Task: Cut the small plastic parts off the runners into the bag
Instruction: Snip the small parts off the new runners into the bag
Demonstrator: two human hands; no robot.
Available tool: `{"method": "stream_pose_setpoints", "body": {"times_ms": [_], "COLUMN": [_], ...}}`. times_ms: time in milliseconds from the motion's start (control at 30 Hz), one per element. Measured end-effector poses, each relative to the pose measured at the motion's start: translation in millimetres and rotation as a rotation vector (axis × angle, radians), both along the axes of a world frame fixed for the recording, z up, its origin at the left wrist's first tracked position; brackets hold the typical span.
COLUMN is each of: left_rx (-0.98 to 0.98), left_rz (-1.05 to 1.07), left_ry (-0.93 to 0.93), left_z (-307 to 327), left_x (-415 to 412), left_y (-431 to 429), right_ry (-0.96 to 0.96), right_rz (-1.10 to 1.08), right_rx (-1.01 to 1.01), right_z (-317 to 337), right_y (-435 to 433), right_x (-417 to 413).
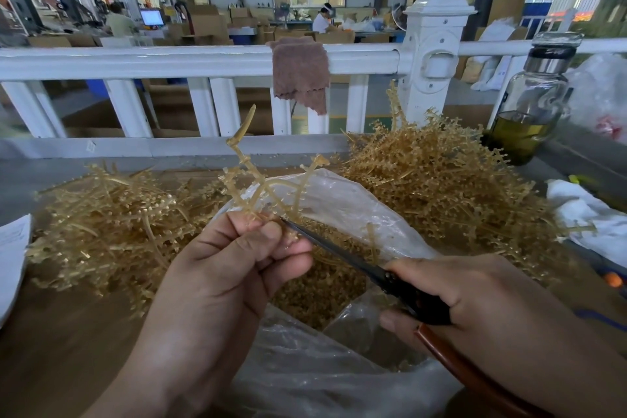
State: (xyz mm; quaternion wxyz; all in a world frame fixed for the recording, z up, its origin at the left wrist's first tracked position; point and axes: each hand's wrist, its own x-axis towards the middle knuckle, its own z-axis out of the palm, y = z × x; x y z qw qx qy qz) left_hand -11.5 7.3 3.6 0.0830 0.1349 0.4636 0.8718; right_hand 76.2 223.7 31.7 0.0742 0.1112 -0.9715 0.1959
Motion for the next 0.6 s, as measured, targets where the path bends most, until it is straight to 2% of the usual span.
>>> {"method": "stream_pose_setpoints", "body": {"times_ms": [600], "left_rx": [-0.006], "left_rz": [0.002], "left_ry": [0.006], "left_z": [-1.9], "left_x": [1.4], "left_y": [2.3], "right_ry": [0.005], "right_rz": [0.008], "right_rx": [-0.036], "right_z": [-6.3], "right_y": [2.8], "right_x": [-0.4]}}
